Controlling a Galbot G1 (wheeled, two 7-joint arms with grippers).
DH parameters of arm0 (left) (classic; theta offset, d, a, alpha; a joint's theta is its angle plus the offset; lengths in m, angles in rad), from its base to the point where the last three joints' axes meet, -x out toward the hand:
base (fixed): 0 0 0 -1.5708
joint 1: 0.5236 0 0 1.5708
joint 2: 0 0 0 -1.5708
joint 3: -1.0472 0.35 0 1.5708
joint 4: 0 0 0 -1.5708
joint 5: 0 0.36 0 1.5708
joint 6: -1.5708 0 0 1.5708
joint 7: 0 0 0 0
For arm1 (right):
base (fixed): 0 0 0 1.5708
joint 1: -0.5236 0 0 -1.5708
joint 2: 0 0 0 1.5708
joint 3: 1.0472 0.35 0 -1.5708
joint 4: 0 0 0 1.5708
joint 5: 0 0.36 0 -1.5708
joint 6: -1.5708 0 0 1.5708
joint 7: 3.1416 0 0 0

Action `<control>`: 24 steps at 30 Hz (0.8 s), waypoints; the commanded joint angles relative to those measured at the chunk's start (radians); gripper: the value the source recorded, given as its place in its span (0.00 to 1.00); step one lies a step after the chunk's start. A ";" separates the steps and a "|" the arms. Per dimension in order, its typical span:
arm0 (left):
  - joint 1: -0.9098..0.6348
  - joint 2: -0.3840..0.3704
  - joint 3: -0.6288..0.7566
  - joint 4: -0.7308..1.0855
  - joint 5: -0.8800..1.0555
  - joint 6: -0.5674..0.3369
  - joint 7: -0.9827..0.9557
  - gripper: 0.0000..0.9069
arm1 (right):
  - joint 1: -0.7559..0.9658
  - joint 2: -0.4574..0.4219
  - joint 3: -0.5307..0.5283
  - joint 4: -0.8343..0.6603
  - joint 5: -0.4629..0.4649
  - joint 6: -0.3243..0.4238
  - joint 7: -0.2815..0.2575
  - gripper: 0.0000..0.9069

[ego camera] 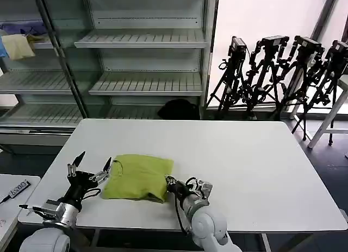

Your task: Fold and organize the clothes.

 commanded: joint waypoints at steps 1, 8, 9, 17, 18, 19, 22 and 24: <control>0.007 -0.003 -0.014 0.004 -0.006 -0.004 -0.003 1.00 | 0.006 -0.002 0.016 -0.001 0.012 0.000 0.018 0.00; 0.016 -0.001 -0.033 0.007 -0.019 -0.010 -0.007 1.00 | -0.012 -0.058 0.069 0.037 0.024 -0.001 0.012 0.00; 0.017 -0.001 -0.033 0.008 -0.019 -0.011 -0.008 1.00 | -0.019 -0.076 0.080 0.049 0.024 -0.001 0.010 0.00; 0.017 -0.008 -0.019 0.013 -0.018 -0.011 -0.014 1.00 | -0.075 -0.198 0.173 0.109 0.040 -0.001 -0.035 0.00; 0.017 -0.009 -0.015 0.013 -0.018 -0.011 -0.020 1.00 | -0.080 -0.211 0.188 0.114 0.048 -0.001 -0.040 0.00; 0.016 -0.009 -0.013 0.016 -0.019 -0.011 -0.027 1.00 | -0.083 -0.219 0.200 0.117 0.051 0.000 -0.045 0.00; 0.015 -0.012 -0.012 0.022 -0.028 -0.010 -0.034 1.00 | -0.094 -0.254 0.248 0.124 0.066 0.000 -0.059 0.00; 0.015 -0.013 -0.011 0.025 -0.037 -0.008 -0.037 1.00 | -0.097 -0.266 0.284 0.121 0.076 0.000 -0.068 0.00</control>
